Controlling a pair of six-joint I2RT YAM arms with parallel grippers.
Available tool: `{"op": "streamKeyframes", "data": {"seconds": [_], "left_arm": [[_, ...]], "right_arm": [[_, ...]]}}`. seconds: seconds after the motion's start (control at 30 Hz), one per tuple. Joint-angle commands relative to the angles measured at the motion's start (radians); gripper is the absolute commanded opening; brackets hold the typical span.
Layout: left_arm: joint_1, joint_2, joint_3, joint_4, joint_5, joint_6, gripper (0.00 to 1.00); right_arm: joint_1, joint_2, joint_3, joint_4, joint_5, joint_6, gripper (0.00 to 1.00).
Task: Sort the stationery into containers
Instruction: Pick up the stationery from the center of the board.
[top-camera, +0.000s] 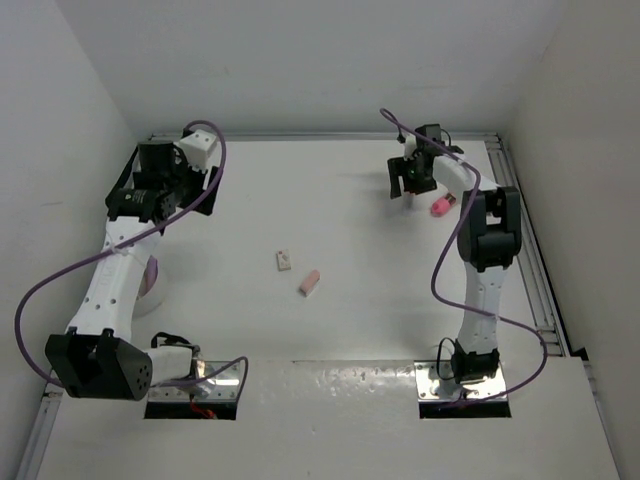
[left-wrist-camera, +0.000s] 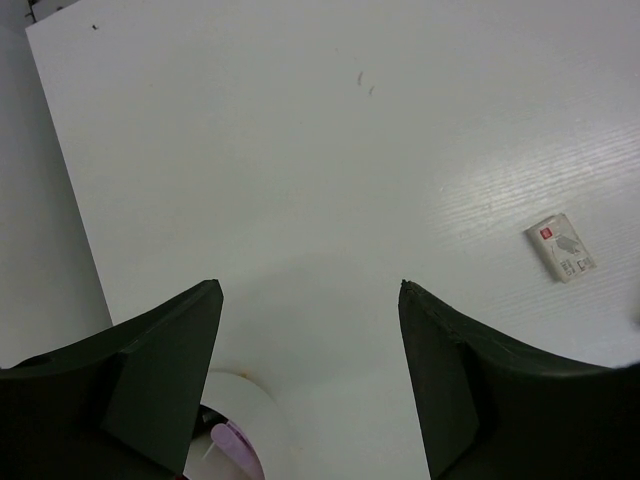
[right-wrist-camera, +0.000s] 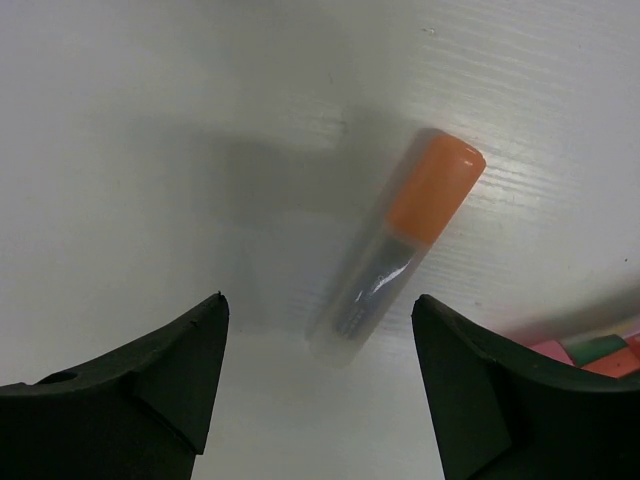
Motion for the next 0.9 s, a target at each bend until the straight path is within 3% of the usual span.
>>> {"op": "streamKeyframes", "data": {"seconds": [0.0, 0.27, 0.57, 0.73, 0.87], "left_arm": [[-0.010, 0.015, 0.013, 0.018, -0.011, -0.020, 0.77], [-0.015, 0.030, -0.005, 0.020, -0.026, -0.017, 0.78], [-0.013, 0.046, 0.013, 0.014, -0.034, -0.022, 0.78], [-0.007, 0.027, 0.004, 0.007, -0.023, -0.022, 0.78], [0.028, -0.014, -0.039, 0.033, 0.108, -0.053, 0.78]], "right_arm": [[-0.008, 0.029, 0.057, 0.022, 0.033, -0.016, 0.73], [-0.013, 0.089, 0.074, 0.036, 0.068, -0.006, 0.66], [-0.016, 0.121, 0.054, 0.033, 0.039, 0.000, 0.52], [-0.013, 0.112, 0.030, 0.025, -0.014, -0.006, 0.32], [0.007, 0.038, -0.032, 0.019, -0.105, -0.018, 0.11]]}}
